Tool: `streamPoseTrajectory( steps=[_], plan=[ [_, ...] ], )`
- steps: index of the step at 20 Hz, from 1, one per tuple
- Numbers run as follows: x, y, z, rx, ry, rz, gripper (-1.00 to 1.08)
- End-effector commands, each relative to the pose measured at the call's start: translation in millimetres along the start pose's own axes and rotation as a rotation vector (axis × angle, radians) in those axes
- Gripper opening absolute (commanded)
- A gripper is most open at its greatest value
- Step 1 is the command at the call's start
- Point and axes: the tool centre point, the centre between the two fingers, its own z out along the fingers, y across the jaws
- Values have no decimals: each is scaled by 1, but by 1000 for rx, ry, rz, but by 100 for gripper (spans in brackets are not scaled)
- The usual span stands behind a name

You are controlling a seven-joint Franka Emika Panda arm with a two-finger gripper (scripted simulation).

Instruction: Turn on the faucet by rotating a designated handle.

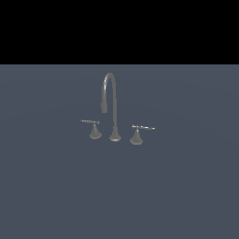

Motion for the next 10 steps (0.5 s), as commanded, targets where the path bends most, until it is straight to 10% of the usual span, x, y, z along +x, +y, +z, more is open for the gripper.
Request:
streamPoseTrajectory(
  steps=[1, 10],
  plan=[
    [0, 0, 0, 0, 0, 0, -100],
    [1, 1, -13, 17, 12, 29, -100]
  ],
)
